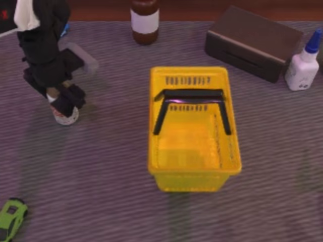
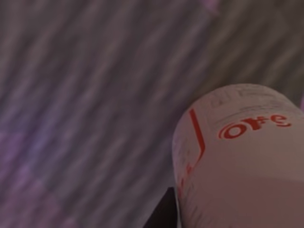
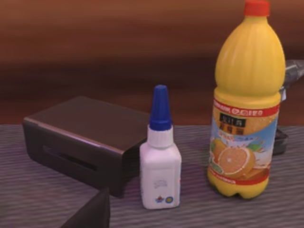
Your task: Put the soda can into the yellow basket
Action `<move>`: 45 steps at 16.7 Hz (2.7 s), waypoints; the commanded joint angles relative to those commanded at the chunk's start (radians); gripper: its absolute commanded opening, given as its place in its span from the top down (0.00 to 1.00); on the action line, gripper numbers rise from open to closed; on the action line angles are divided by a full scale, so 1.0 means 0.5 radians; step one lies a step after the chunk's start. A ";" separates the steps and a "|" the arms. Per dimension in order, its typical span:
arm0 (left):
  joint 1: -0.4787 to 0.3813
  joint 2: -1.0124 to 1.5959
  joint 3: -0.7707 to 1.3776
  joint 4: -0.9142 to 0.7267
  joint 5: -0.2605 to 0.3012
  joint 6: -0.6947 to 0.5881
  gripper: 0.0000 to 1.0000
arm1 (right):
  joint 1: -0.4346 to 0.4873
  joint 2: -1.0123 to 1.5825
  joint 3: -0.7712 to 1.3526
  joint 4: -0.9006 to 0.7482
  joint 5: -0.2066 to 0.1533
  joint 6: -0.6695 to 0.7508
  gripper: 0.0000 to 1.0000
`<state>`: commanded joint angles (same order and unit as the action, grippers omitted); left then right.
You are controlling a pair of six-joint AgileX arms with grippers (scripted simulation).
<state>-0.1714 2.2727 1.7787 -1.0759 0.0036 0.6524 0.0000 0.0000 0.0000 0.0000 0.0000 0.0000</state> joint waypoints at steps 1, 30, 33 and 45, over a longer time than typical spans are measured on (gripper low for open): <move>0.000 0.000 0.000 0.000 0.000 0.000 1.00 | 0.000 0.000 0.000 0.000 0.000 0.000 0.00; -0.264 -0.258 -0.775 3.163 2.219 -1.083 1.00 | 0.000 0.000 0.000 0.000 0.000 0.000 0.00; -0.289 -0.333 -0.850 3.457 2.452 -1.182 1.00 | 0.000 0.000 0.000 0.000 0.000 0.000 0.00; -0.271 -0.182 -0.921 3.789 2.542 -1.214 1.00 | 0.000 0.000 0.000 0.000 0.000 0.000 0.00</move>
<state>-0.3070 2.1817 1.3183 0.8188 1.2744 0.0453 0.0000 0.0000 0.0000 0.0000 0.0000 0.0000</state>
